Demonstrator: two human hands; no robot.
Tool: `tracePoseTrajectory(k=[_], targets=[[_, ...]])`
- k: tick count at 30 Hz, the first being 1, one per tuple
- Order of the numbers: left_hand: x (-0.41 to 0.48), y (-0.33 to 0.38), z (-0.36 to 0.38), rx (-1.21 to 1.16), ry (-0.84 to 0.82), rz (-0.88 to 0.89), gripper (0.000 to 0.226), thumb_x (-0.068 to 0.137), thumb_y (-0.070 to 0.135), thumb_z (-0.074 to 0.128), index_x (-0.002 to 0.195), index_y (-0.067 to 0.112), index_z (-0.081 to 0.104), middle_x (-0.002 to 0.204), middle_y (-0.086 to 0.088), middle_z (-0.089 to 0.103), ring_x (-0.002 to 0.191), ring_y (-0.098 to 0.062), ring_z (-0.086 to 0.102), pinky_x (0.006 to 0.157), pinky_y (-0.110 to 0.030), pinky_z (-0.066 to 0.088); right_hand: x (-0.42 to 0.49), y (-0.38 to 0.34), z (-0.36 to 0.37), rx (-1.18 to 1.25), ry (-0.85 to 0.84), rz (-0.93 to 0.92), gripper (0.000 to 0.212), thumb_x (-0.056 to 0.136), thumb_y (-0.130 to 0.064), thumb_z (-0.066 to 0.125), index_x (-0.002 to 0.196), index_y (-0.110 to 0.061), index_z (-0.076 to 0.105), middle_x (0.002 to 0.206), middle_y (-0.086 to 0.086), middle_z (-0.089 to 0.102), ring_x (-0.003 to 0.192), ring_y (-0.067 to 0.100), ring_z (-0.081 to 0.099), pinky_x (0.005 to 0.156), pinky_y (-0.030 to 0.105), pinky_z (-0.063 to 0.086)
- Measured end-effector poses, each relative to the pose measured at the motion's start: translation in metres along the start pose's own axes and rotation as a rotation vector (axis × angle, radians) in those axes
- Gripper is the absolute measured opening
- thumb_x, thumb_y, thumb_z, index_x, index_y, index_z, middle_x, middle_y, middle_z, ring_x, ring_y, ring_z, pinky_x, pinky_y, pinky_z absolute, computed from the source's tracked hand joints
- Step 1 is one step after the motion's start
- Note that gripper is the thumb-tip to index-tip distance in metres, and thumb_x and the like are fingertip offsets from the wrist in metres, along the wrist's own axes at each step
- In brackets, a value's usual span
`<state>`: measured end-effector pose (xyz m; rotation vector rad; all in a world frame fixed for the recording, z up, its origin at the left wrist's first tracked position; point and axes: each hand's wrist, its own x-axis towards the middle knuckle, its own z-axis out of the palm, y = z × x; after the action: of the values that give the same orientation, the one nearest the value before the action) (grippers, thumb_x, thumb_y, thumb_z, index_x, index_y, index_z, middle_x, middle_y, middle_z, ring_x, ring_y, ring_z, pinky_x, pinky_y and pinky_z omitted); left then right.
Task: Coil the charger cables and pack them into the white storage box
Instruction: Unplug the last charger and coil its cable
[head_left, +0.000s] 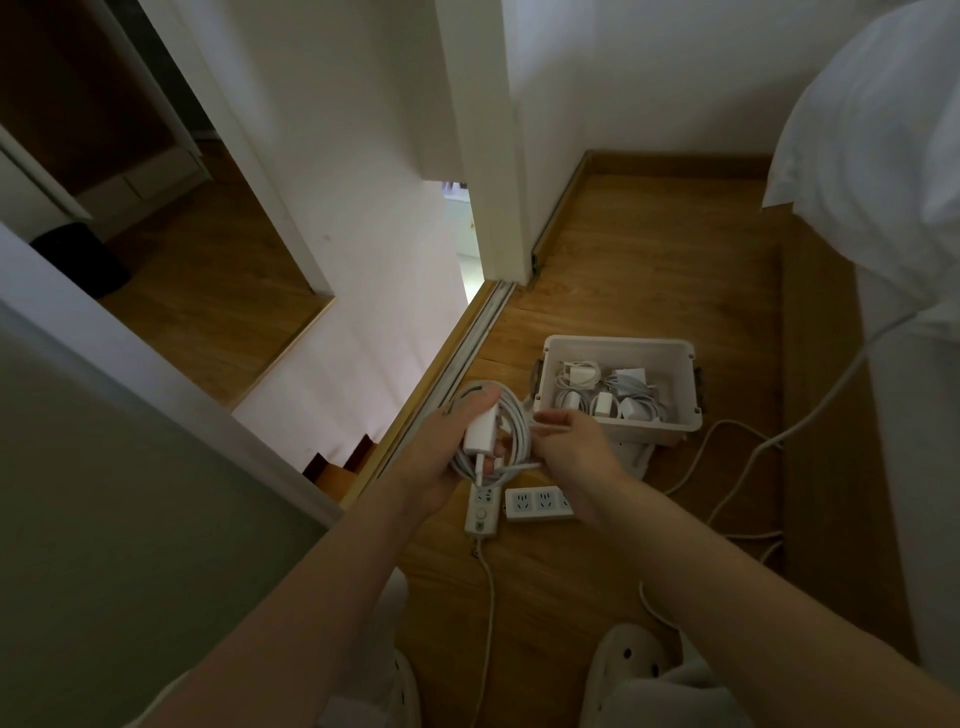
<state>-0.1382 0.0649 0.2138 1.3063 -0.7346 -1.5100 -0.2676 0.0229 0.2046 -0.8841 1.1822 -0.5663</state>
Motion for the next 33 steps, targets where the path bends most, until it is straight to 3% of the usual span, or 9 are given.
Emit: tracePoseTrajectory(k=[7, 10, 13, 16, 19, 21, 24, 28, 33], targets=[[0.001, -0.001, 0.0, 0.023, -0.002, 0.002, 0.042, 0.074, 0.044, 0.062, 0.098, 0.01, 0.062, 0.079, -0.008, 0.061, 0.061, -0.014, 0.057, 0.05, -0.022, 0.05, -0.003, 0.002, -0.005, -0.045, 0.057, -0.151, 0.021, 0.086, 0.002, 0.057, 0.105, -0.008, 0.053, 0.088, 0.003, 0.058, 0.076, 0.014, 0.06, 0.062, 0.021, 0.051], [0.002, 0.001, 0.001, -0.033, -0.022, -0.023, 0.042, 0.078, 0.045, 0.058, 0.101, 0.011, 0.061, 0.079, -0.007, 0.061, 0.063, -0.014, 0.057, 0.054, -0.022, 0.051, -0.005, 0.002, -0.003, 0.016, 0.023, -0.177, 0.018, 0.087, 0.004, 0.056, 0.097, -0.011, 0.055, 0.09, 0.005, 0.062, 0.079, 0.016, 0.063, 0.067, 0.024, 0.055], [0.003, 0.005, 0.003, -0.034, -0.006, -0.048, 0.039, 0.077, 0.045, 0.058, 0.098, 0.012, 0.062, 0.076, -0.006, 0.061, 0.06, -0.013, 0.057, 0.052, -0.021, 0.049, -0.008, 0.001, 0.0, 0.068, -0.027, -0.194, 0.022, 0.09, 0.005, 0.049, 0.105, -0.01, 0.055, 0.101, 0.01, 0.063, 0.087, 0.021, 0.064, 0.076, 0.031, 0.056], [0.004, 0.007, 0.001, 0.005, 0.037, -0.058, 0.038, 0.084, 0.045, 0.055, 0.1, 0.011, 0.062, 0.08, -0.008, 0.063, 0.061, -0.013, 0.06, 0.054, -0.022, 0.051, -0.015, -0.002, 0.003, 0.096, -0.038, -0.304, 0.022, 0.1, -0.012, 0.033, 0.099, -0.02, 0.053, 0.096, 0.007, 0.061, 0.083, 0.015, 0.061, 0.075, 0.028, 0.054], [0.003, 0.006, -0.003, 0.03, 0.084, -0.045, 0.047, 0.085, 0.045, 0.054, 0.113, 0.008, 0.061, 0.09, -0.01, 0.067, 0.071, -0.016, 0.065, 0.062, -0.026, 0.055, -0.018, 0.001, 0.006, -0.155, -0.139, -0.524, 0.02, 0.1, -0.02, 0.037, 0.109, -0.022, 0.054, 0.097, -0.003, 0.061, 0.086, 0.007, 0.061, 0.067, 0.015, 0.053], [0.002, 0.005, -0.004, 0.025, 0.092, -0.057, 0.052, 0.08, 0.045, 0.057, 0.115, 0.007, 0.06, 0.089, -0.011, 0.065, 0.068, -0.015, 0.063, 0.058, -0.024, 0.054, -0.015, 0.006, 0.006, -0.33, -0.153, -0.561, 0.013, 0.095, -0.017, 0.049, 0.106, -0.02, 0.054, 0.096, -0.004, 0.062, 0.085, 0.007, 0.063, 0.063, 0.012, 0.052], [0.002, 0.004, -0.004, 0.055, 0.112, -0.085, 0.054, 0.077, 0.044, 0.062, 0.115, 0.006, 0.06, 0.084, -0.01, 0.062, 0.063, -0.014, 0.06, 0.051, -0.024, 0.051, -0.012, 0.007, 0.003, -0.553, -0.084, -0.614, 0.006, 0.092, -0.017, 0.054, 0.097, -0.02, 0.053, 0.093, -0.005, 0.06, 0.086, 0.012, 0.061, 0.065, 0.016, 0.052], [0.004, 0.008, -0.004, 0.109, 0.117, -0.042, 0.048, 0.081, 0.043, 0.059, 0.113, 0.007, 0.059, 0.086, -0.011, 0.061, 0.065, -0.015, 0.06, 0.057, -0.026, 0.053, -0.015, 0.002, 0.002, -0.944, 0.087, -0.955, 0.019, 0.089, -0.011, 0.057, 0.107, -0.016, 0.056, 0.12, 0.001, 0.047, 0.111, 0.014, 0.044, 0.091, 0.028, 0.046], [0.005, 0.015, -0.006, 0.104, 0.105, -0.028, 0.057, 0.079, 0.045, 0.058, 0.118, 0.004, 0.058, 0.092, -0.012, 0.062, 0.077, -0.02, 0.061, 0.064, -0.028, 0.052, -0.023, -0.009, 0.0, -1.041, 0.134, -1.209, 0.019, 0.076, -0.01, 0.062, 0.094, -0.009, 0.057, 0.098, 0.007, 0.061, 0.095, 0.022, 0.055, 0.072, 0.033, 0.051]])
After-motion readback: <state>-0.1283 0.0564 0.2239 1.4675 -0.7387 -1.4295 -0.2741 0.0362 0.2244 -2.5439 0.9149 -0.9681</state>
